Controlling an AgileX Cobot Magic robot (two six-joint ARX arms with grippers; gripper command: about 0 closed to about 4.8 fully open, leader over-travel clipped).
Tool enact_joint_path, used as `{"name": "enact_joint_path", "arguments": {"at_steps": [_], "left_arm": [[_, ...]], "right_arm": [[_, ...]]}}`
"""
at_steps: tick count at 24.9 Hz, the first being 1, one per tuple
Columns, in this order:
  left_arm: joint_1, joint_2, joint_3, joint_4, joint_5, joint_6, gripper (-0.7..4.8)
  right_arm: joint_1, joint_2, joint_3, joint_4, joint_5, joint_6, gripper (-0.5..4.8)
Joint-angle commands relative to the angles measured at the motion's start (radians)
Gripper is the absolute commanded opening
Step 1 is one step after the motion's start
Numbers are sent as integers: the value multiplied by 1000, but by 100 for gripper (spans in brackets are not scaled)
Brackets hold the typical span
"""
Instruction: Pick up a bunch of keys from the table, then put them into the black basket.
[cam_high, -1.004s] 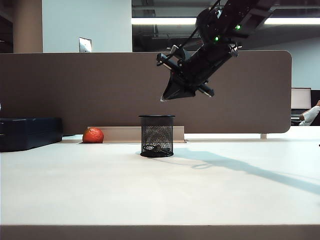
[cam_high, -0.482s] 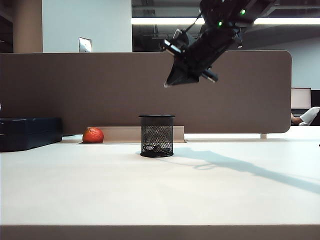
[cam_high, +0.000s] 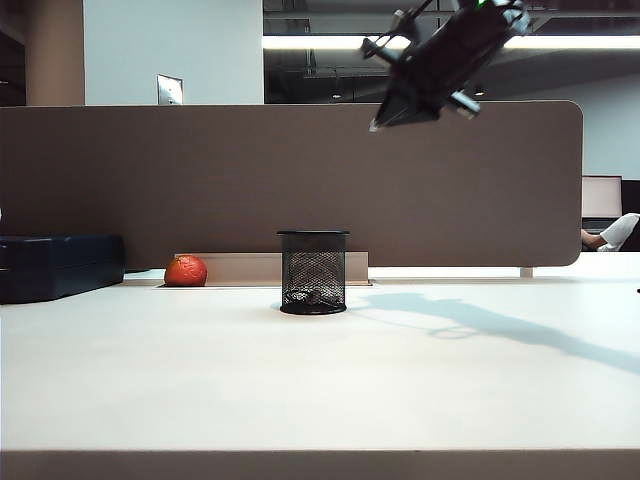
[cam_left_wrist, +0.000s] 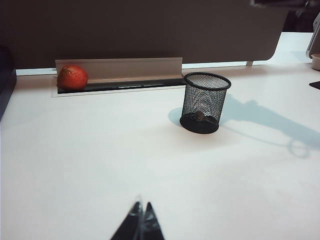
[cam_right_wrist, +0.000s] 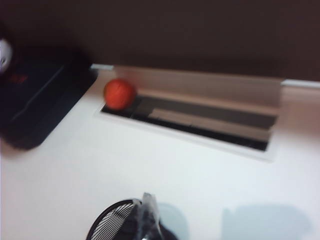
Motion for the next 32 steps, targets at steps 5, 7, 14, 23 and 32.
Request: {"name": "enact_joint_path", "arguments": {"at_steps": [5, 7, 14, 23, 32], "left_arm": [[0, 1, 3, 6, 0, 4, -6], [0, 1, 3, 7, 0, 5, -6], [0, 1, 3, 6, -71, 8, -6], [0, 1, 3, 6, -95, 8, -6], [0, 1, 3, 6, -132, 8, -6]], "right_arm": [[-79, -89, 6, -84, 7, -88, -9], [-111, -117, 6, -121, 10, -111, -9], [-202, -189, 6, -183, 62, -111, -9], [-236, -326, 5, -366, 189, -213, -9], [-237, -427, -6, -428, 234, -211, -9]]}}
